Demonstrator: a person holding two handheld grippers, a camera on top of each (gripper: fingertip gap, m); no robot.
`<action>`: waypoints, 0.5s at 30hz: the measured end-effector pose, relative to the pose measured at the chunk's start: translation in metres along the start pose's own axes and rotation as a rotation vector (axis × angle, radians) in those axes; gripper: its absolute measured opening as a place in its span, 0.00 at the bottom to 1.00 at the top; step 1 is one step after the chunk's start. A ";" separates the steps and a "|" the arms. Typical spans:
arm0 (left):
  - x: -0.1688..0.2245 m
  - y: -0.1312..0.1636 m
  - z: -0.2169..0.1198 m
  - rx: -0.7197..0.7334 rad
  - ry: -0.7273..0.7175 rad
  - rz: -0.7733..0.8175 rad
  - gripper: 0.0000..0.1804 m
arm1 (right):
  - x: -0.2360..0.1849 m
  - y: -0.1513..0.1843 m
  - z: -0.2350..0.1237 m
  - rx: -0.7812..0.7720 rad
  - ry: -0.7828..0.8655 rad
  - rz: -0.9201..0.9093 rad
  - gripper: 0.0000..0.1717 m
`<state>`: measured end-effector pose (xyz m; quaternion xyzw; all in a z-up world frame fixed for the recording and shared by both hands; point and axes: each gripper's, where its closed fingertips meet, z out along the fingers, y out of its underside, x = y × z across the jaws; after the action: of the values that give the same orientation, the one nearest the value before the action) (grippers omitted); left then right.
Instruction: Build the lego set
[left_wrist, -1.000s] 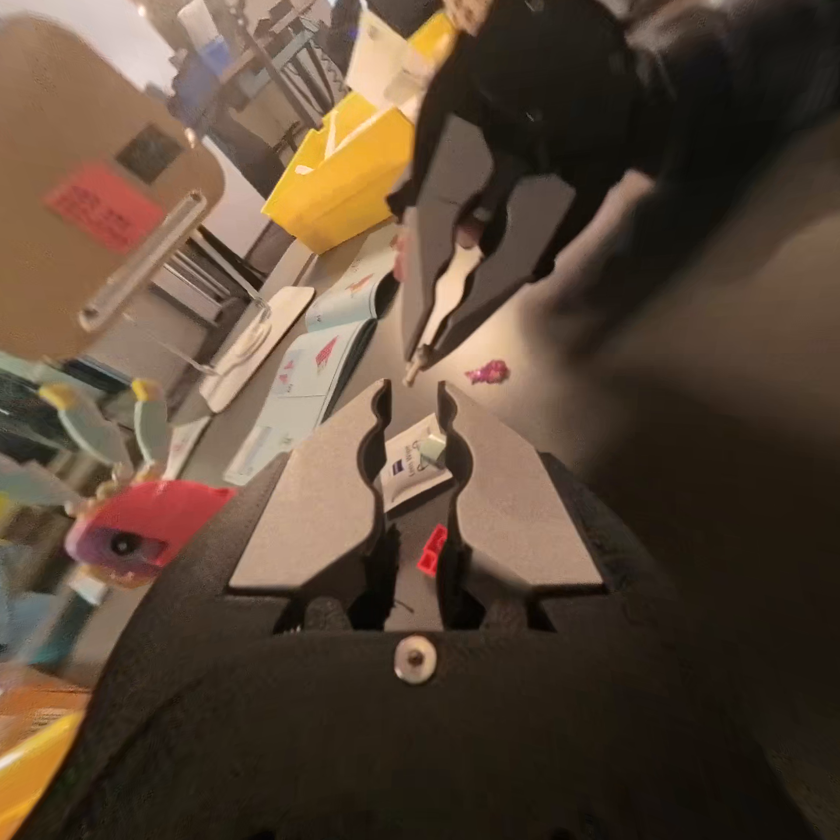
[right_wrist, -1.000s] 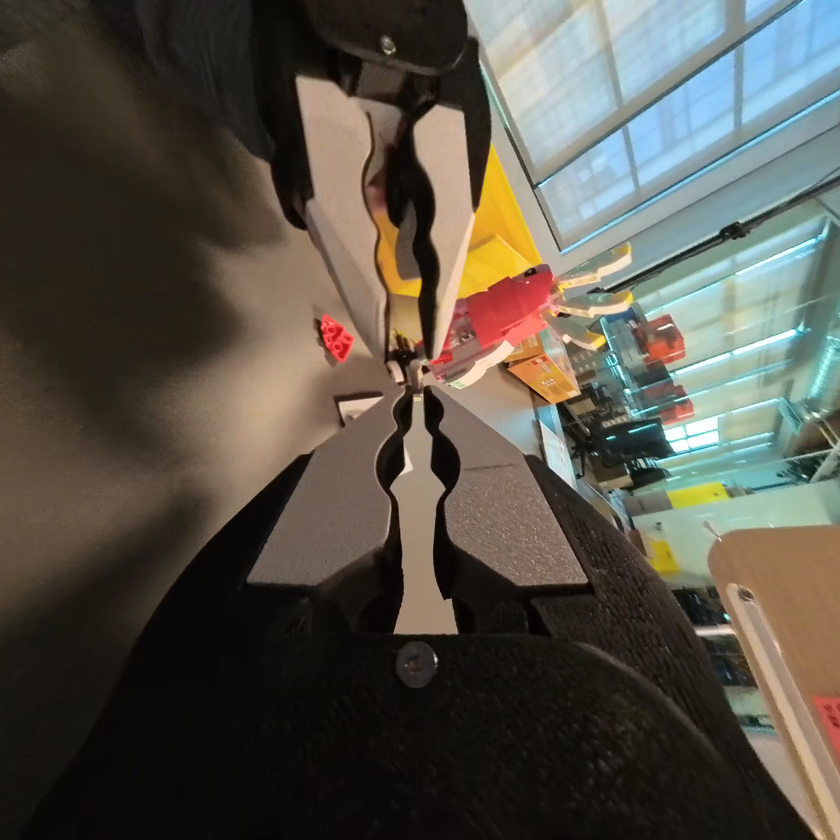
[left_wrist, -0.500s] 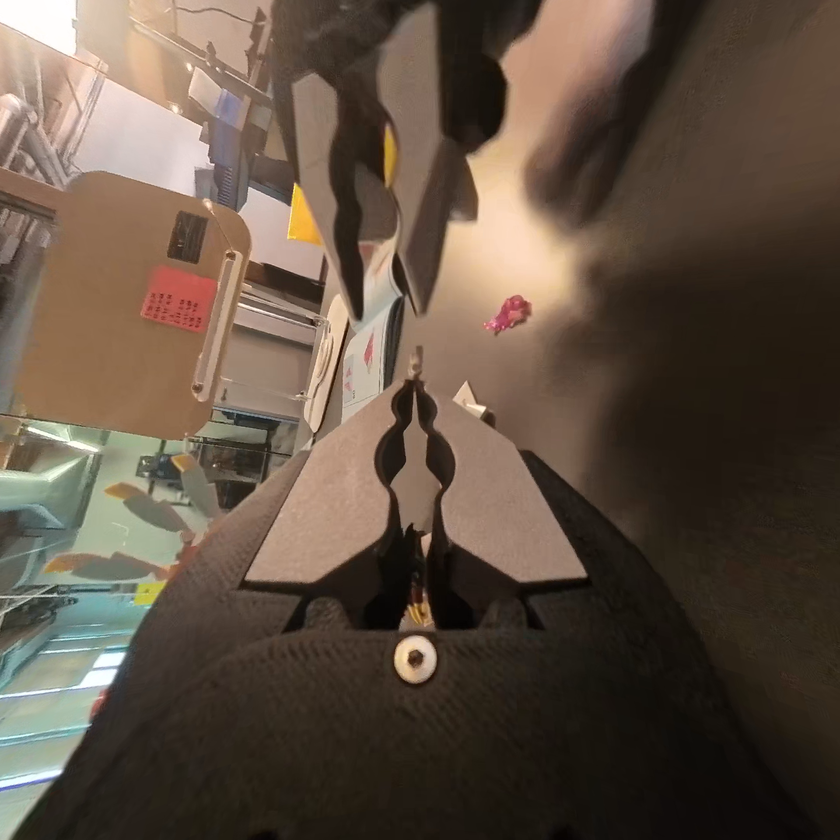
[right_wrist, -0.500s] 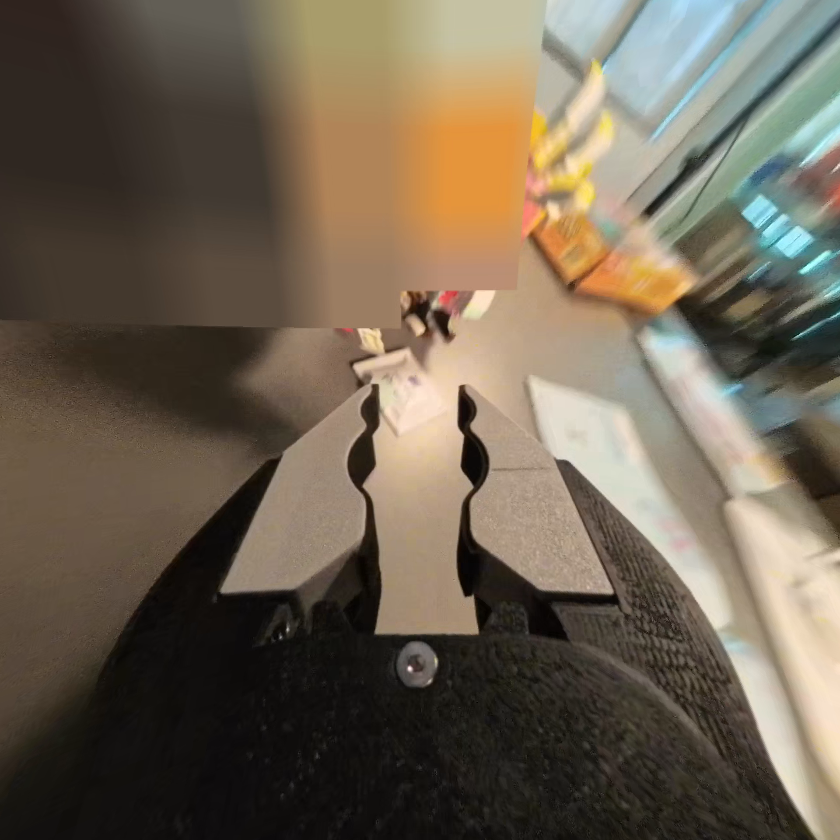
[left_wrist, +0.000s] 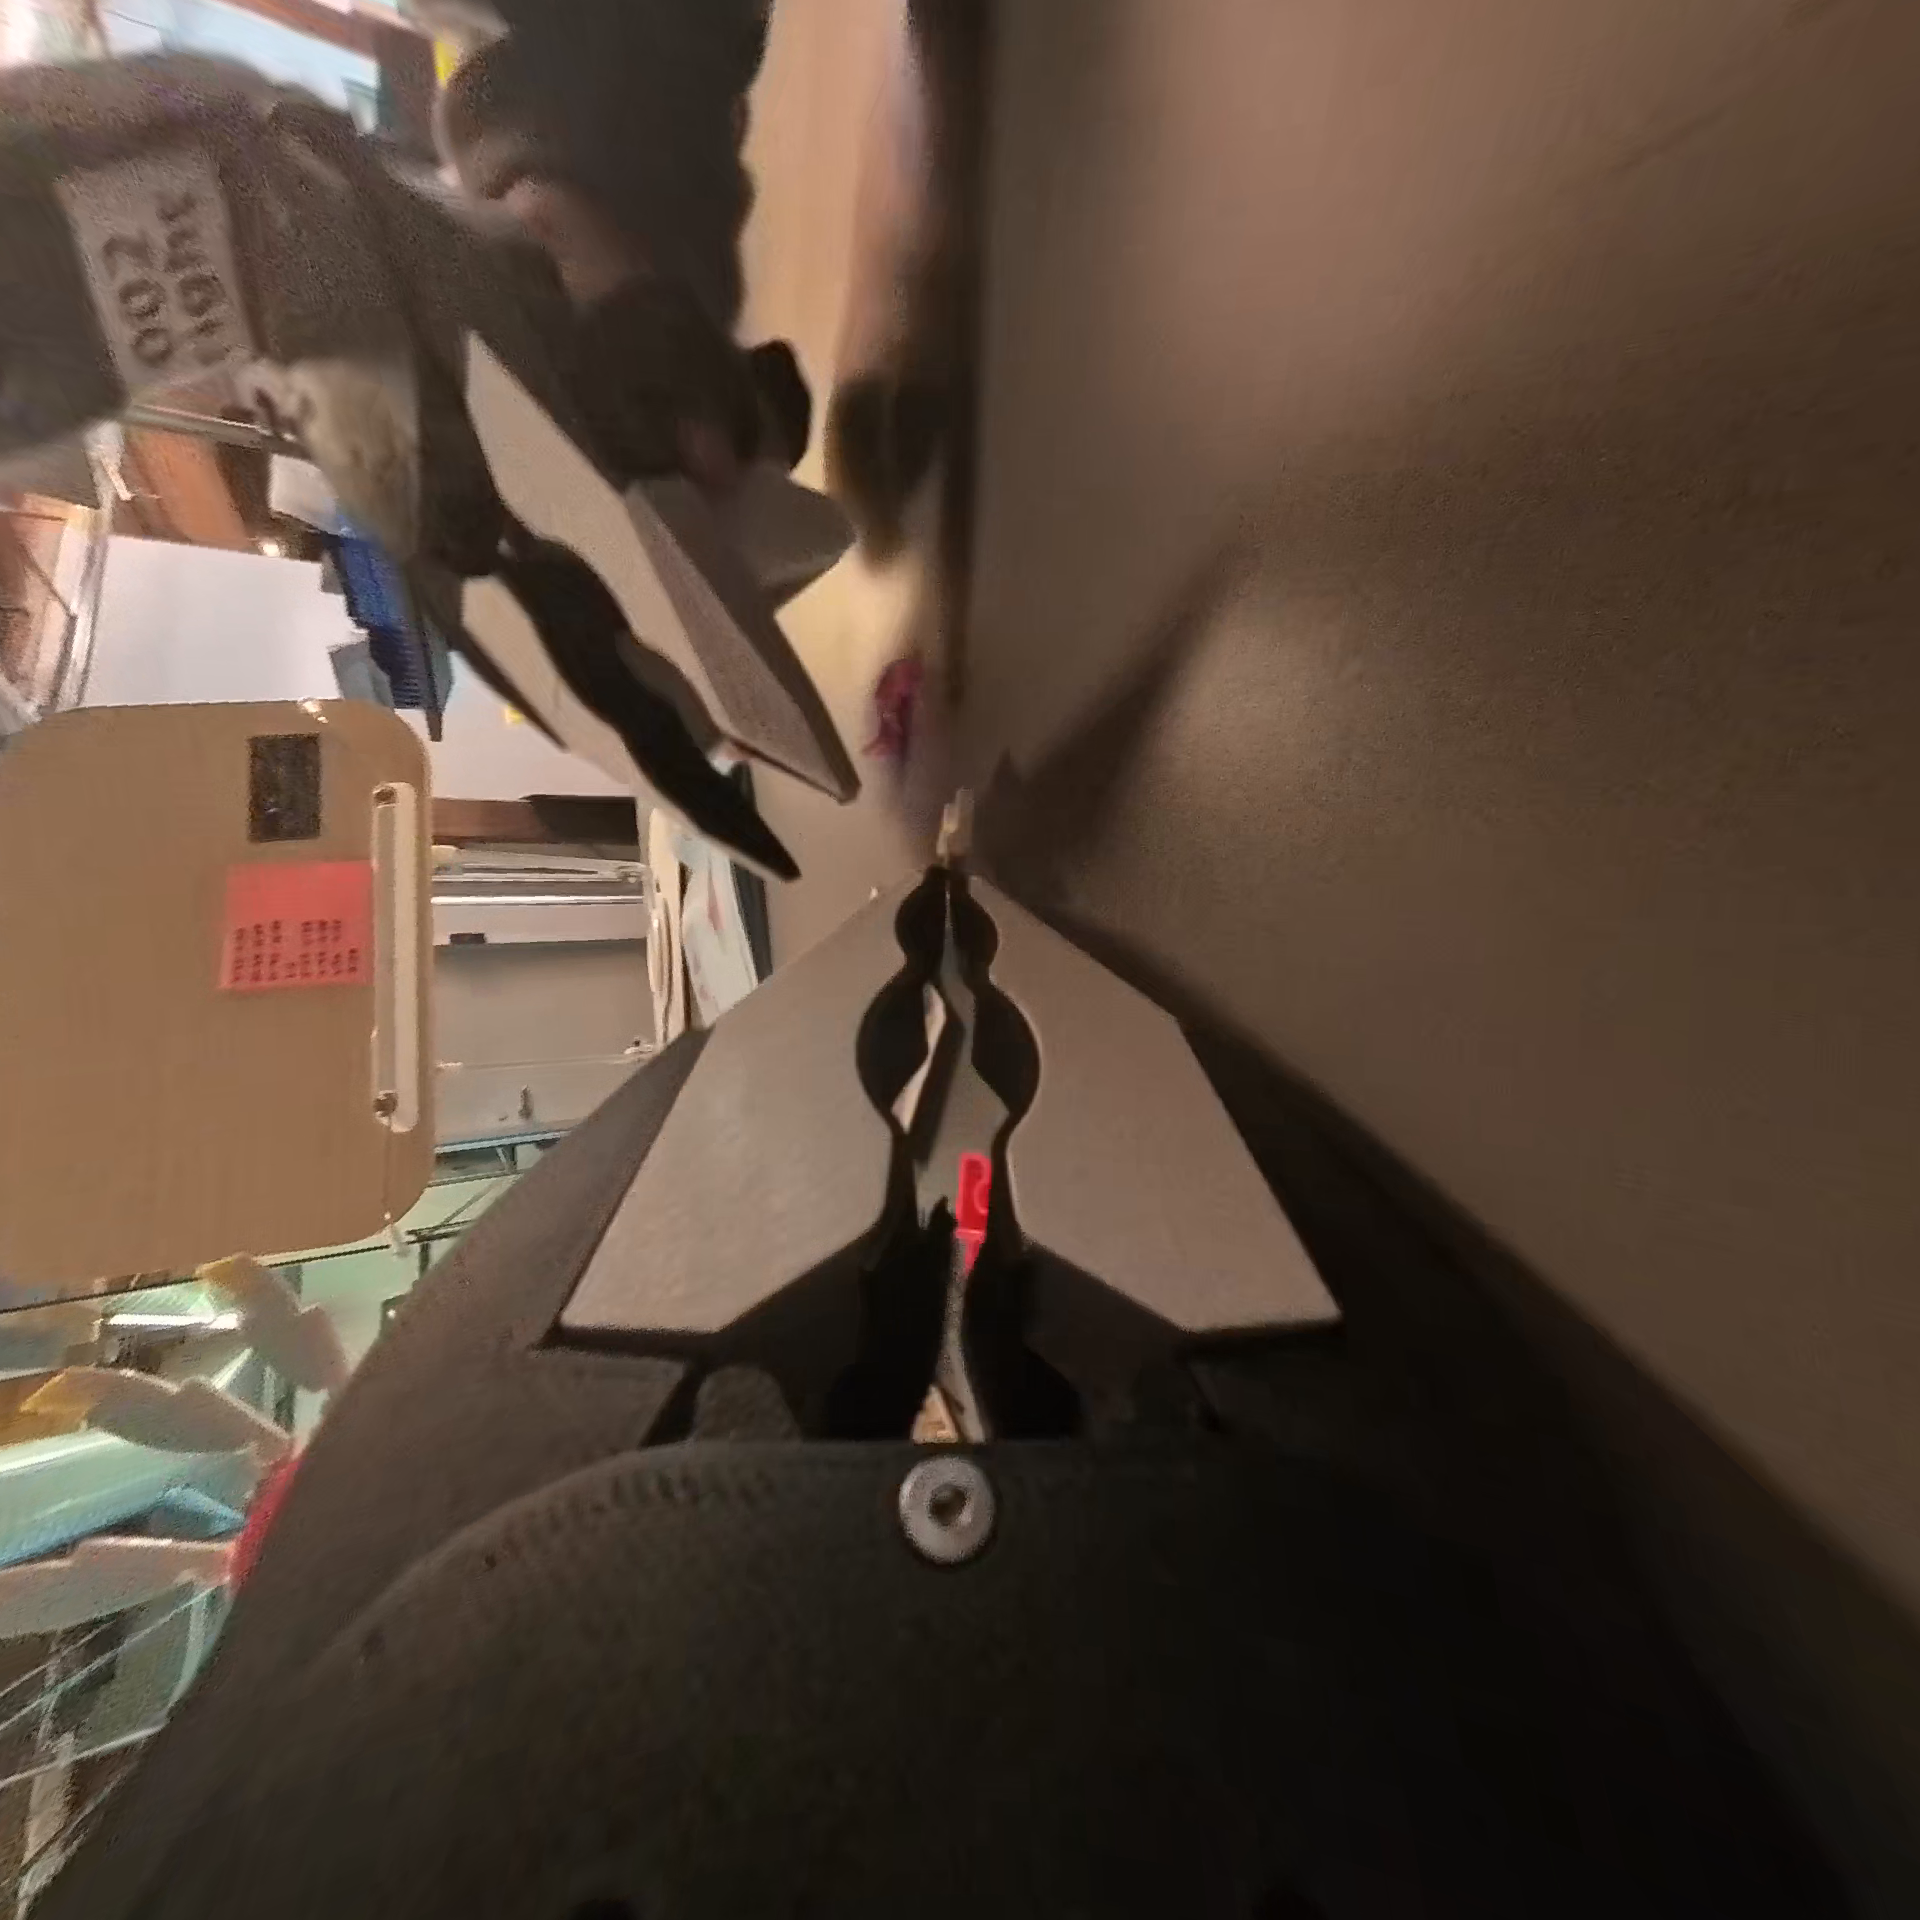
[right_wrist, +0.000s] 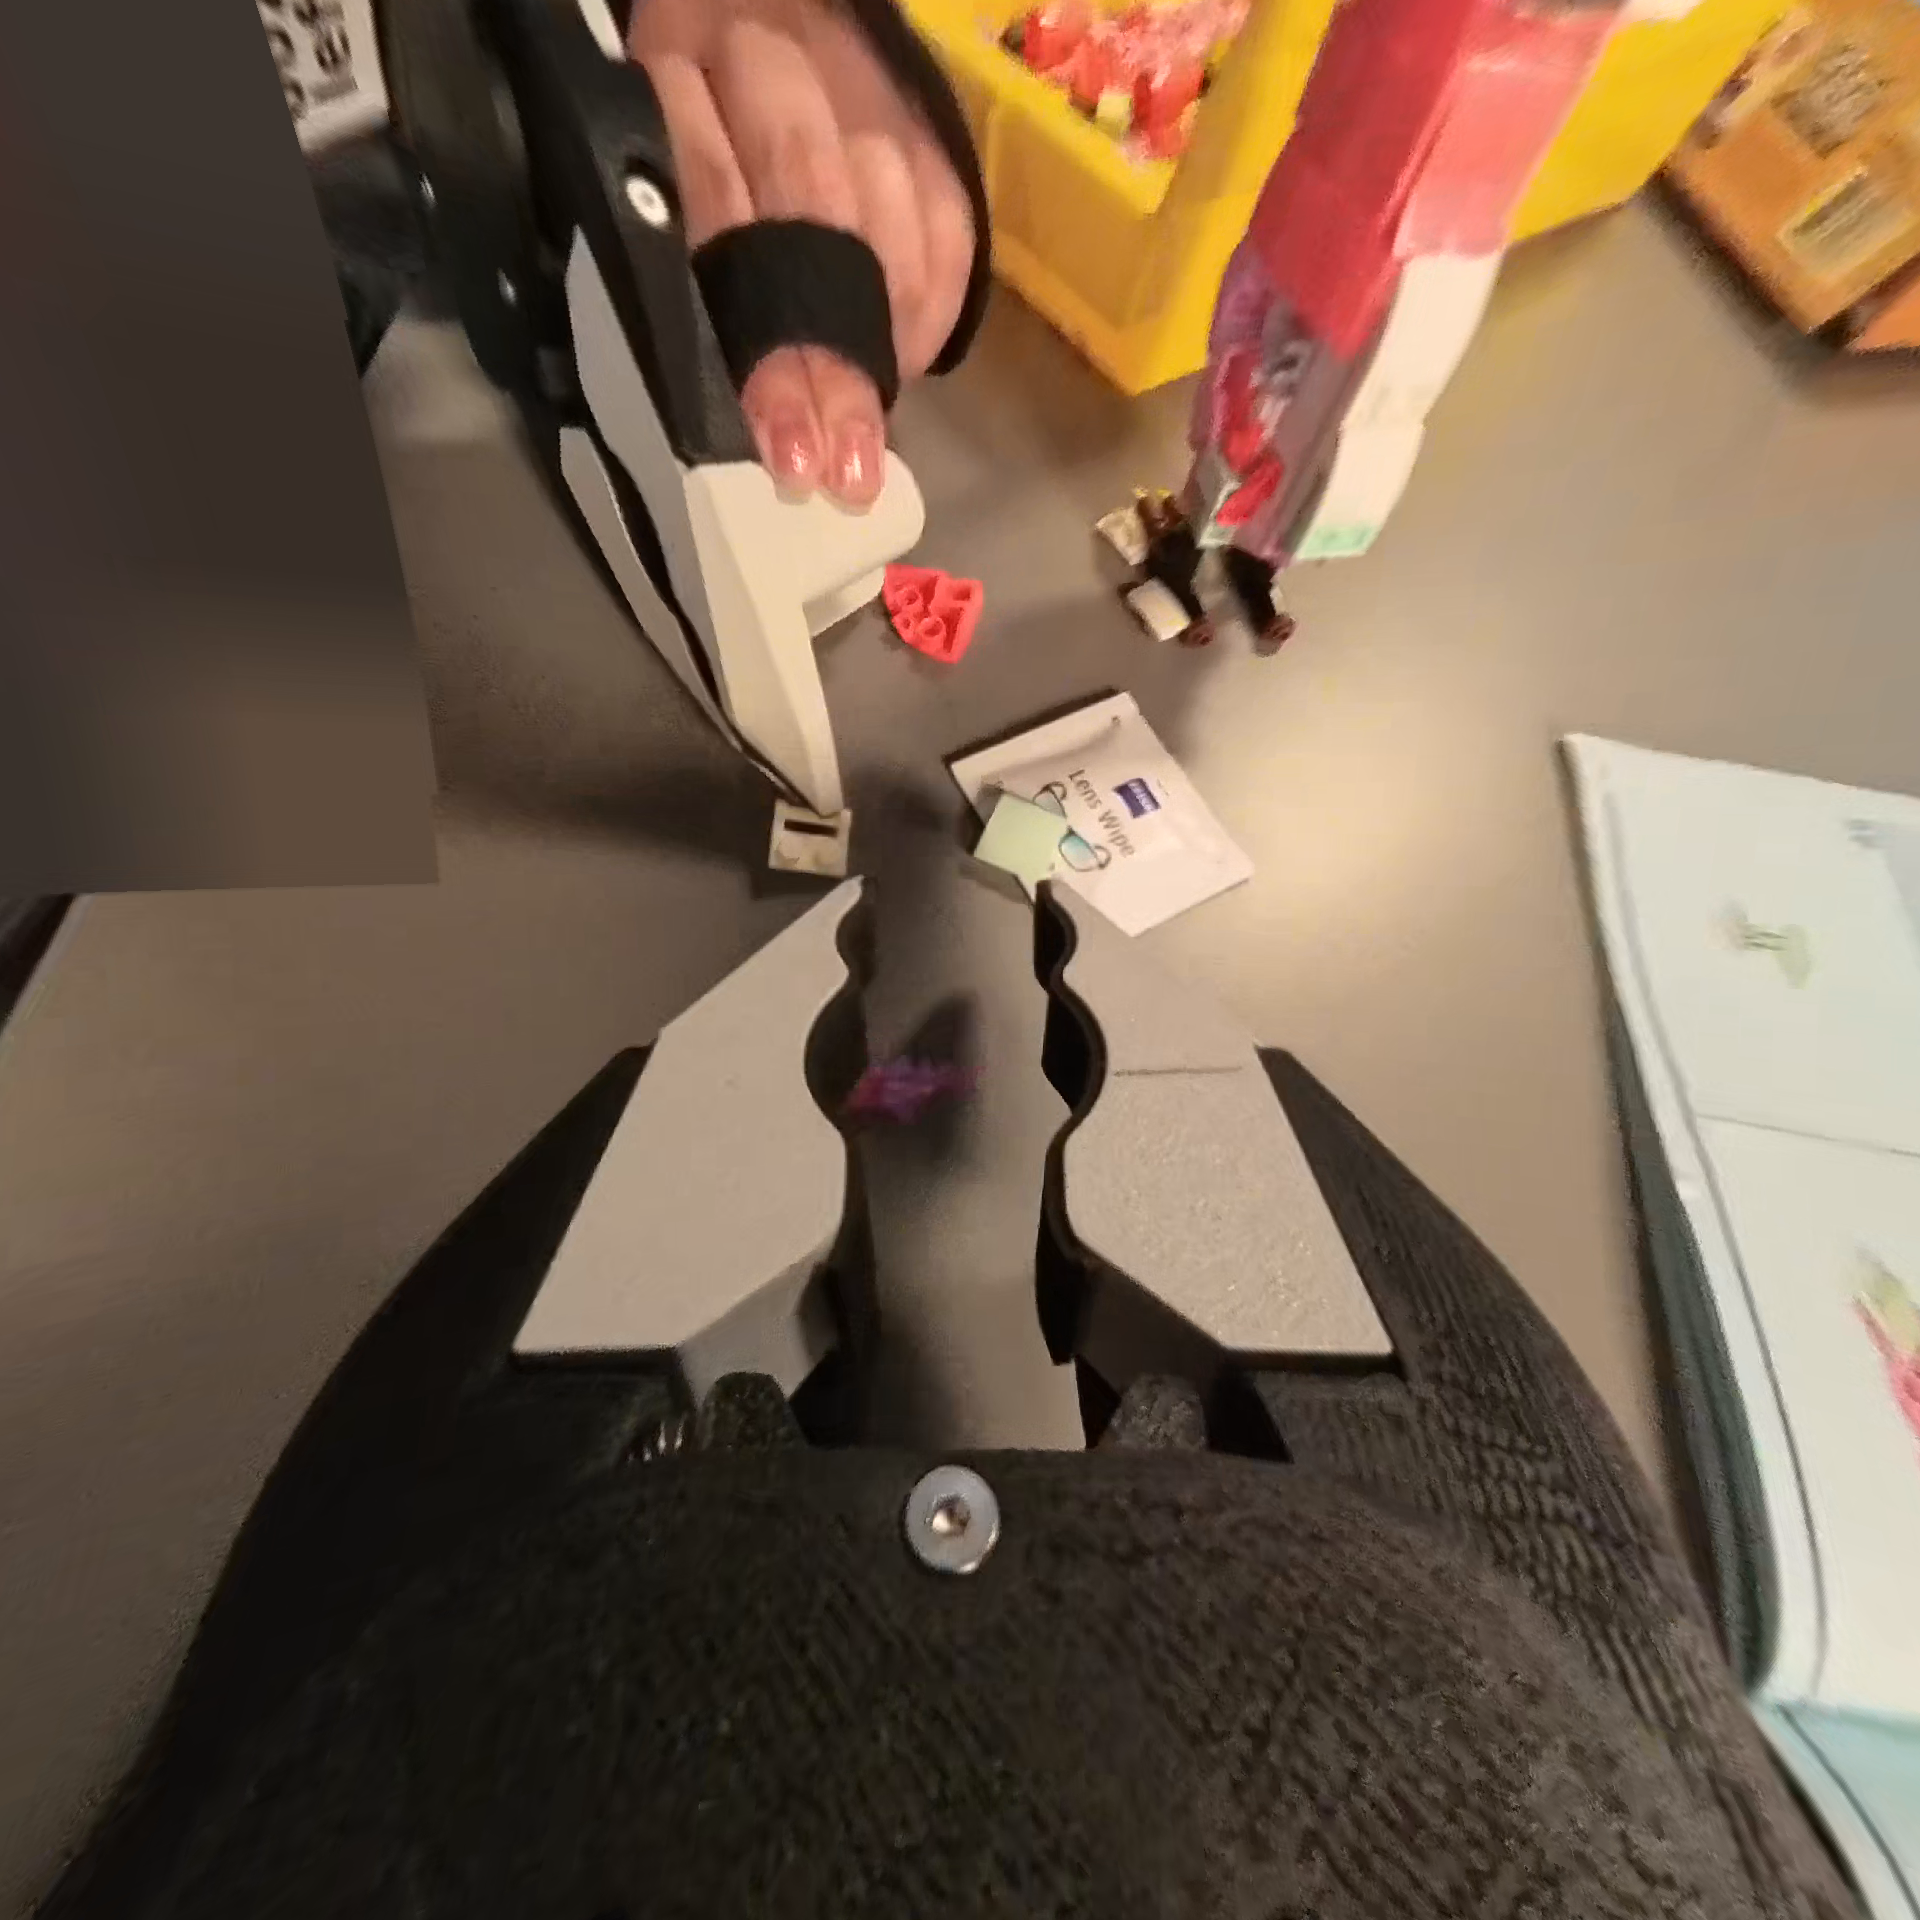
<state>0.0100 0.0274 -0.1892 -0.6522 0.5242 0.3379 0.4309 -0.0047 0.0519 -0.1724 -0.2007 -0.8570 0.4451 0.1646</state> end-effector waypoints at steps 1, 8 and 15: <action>0.002 0.000 0.000 -0.002 0.014 0.005 0.00 | -0.001 0.003 0.006 -0.051 -0.040 0.012 0.17; 0.001 0.009 0.000 -0.035 0.016 -0.002 0.00 | 0.011 0.001 0.034 -0.161 -0.084 0.146 0.19; 0.002 0.010 0.000 -0.029 0.032 -0.018 0.00 | 0.013 -0.001 0.039 -0.167 0.003 0.185 0.13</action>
<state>0.0010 0.0264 -0.1928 -0.6683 0.5202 0.3313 0.4159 -0.0345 0.0306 -0.1919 -0.2927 -0.8687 0.3850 0.1069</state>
